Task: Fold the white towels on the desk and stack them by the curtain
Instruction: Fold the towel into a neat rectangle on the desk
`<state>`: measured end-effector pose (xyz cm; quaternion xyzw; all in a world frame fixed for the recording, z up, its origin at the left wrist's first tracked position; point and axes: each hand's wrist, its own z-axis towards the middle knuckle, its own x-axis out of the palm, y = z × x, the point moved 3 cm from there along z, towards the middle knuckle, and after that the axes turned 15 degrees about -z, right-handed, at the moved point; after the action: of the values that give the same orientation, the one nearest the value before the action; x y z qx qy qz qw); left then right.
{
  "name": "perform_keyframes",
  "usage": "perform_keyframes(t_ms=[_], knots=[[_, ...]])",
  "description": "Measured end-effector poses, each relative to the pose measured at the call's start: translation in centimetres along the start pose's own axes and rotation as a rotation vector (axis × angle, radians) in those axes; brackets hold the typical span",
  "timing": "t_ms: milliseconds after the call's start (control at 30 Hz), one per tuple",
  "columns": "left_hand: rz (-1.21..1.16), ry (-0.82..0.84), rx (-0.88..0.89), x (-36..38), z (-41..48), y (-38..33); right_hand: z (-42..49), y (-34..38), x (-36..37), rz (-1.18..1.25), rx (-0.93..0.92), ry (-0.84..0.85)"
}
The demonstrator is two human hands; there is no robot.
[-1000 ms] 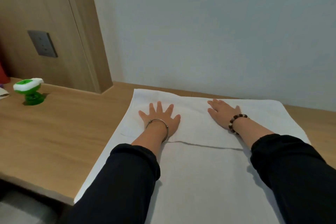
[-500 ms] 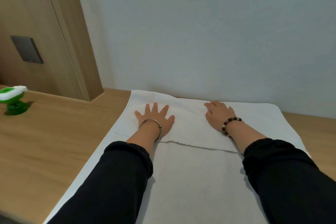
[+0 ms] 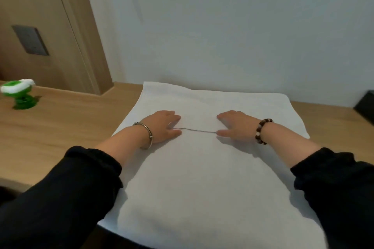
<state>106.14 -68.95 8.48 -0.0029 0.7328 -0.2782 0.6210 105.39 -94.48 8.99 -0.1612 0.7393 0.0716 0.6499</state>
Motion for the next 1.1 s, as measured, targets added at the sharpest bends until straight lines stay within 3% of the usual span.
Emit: perform_keyframes(t_ms=[233, 333, 567, 700, 900, 1100], knots=[[0.261, -0.078, 0.029, -1.2, -0.9, 0.1, -3.2, 0.5, 0.8, -0.162, 0.134, -0.148], [0.217, -0.074, -0.014, -1.3, -0.8, 0.7, -3.2, -0.1, 1.4, -0.192, 0.140, -0.205], [-0.001, -0.324, -0.155, -2.8, -0.3, 0.4, -2.5, -2.4, 2.0, 0.026, 0.364, -0.187], [-0.104, -0.614, -0.093, -5.9, -0.2, -0.7, -2.7, -3.0, -1.8, 0.103, 0.444, -0.425], [-0.098, -0.857, 0.034, -9.9, -2.1, -3.3, -4.9, -2.2, -8.2, 0.140, 0.533, -0.789], [-0.085, -0.994, 0.156, -11.1, -6.8, -4.7, -9.1, -0.5, -11.1, 0.096, 0.461, -0.900]])
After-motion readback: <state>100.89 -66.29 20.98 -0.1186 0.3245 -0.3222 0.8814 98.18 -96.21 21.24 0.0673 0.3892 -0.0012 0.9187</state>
